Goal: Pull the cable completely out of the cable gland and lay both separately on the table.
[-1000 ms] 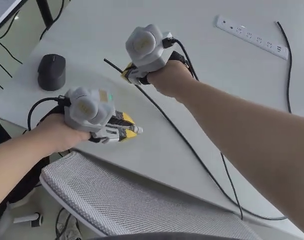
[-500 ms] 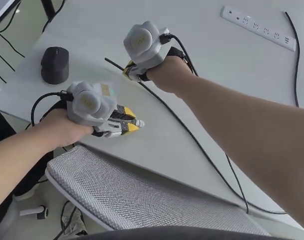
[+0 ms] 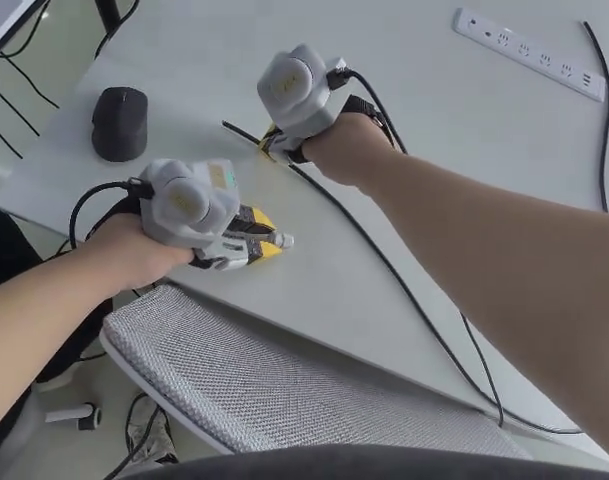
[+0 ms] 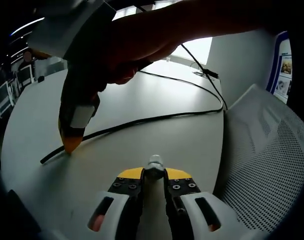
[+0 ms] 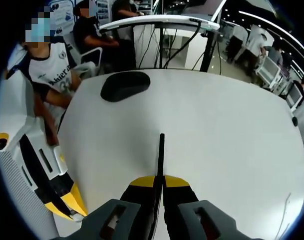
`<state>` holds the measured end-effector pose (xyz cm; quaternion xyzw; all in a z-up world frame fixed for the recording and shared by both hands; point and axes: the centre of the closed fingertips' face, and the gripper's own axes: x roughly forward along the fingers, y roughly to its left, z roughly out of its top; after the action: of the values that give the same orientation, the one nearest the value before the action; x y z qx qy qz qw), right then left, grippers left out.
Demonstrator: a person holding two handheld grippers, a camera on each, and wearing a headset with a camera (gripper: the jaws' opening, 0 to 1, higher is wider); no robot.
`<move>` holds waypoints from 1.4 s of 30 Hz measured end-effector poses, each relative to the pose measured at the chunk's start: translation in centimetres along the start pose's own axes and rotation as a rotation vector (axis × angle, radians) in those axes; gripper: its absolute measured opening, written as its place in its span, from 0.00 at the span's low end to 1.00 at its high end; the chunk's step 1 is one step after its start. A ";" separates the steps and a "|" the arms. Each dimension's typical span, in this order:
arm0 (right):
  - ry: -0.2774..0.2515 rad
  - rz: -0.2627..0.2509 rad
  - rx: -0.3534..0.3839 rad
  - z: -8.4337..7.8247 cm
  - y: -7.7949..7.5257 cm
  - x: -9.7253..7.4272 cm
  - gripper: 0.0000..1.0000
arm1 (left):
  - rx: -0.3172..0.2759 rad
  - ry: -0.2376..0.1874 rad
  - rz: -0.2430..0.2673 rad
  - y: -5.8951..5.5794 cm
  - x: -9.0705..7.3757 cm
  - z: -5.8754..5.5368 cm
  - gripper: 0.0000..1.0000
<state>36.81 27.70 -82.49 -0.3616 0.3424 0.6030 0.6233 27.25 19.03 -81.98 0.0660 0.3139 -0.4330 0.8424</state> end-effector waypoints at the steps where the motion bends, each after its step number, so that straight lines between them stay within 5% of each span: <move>1: -0.005 -0.001 -0.010 0.1 0.0 -0.1 0.00 | 0.000 0.002 -0.001 0.0 0.0 -0.1 0.16; 22: 0.011 -0.023 -0.052 0.1 0.2 -0.3 0.01 | -0.004 0.018 0.019 -0.6 0.2 -0.1 0.22; 26: 0.031 -0.058 -0.098 -0.2 -0.3 -0.6 0.06 | -0.001 0.019 0.025 -0.6 0.0 0.0 0.24; 42: -0.073 -0.156 -0.017 0.0 -2.9 -6.1 0.29 | -0.009 0.018 0.068 -0.7 -0.3 1.6 0.40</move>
<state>39.49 24.55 -77.10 -0.3702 0.2853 0.5682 0.6773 27.34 18.21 -80.44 0.0767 0.3210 -0.4022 0.8540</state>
